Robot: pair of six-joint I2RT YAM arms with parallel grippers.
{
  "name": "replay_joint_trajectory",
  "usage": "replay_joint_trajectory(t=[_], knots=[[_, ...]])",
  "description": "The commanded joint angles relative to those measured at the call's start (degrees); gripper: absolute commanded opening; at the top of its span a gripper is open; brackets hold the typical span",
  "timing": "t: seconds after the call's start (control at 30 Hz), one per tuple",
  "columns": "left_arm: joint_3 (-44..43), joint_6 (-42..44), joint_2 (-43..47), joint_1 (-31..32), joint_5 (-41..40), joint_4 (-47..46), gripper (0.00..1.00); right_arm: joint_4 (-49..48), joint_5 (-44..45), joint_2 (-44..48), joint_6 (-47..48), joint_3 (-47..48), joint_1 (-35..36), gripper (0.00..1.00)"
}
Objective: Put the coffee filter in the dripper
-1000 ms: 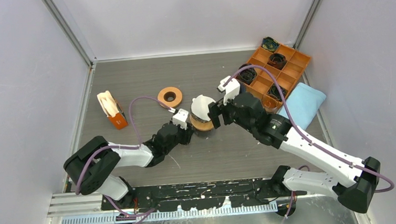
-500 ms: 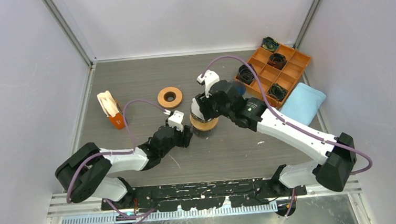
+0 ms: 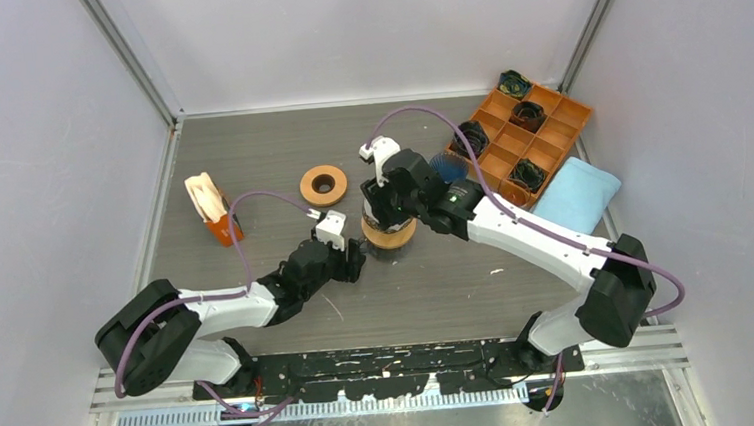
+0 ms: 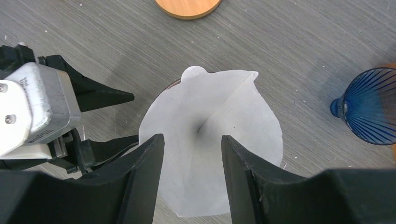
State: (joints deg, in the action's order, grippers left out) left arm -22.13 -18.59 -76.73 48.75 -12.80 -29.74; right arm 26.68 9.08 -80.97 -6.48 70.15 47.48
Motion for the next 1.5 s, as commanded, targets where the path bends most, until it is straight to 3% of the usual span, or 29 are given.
replay_joint_trajectory(t=[0.0, 1.47], knots=[[-0.2, -0.7, 0.9, 0.1, 0.4, -1.0, 0.62, -1.1, -1.1, -1.3, -1.0, 2.9, -0.4, 0.54], [-0.8, -1.2, 0.9, -0.1, 1.6, 0.5, 0.64, 2.0, 1.6, -4.9, -1.3, 5.0, -0.6, 0.57]])
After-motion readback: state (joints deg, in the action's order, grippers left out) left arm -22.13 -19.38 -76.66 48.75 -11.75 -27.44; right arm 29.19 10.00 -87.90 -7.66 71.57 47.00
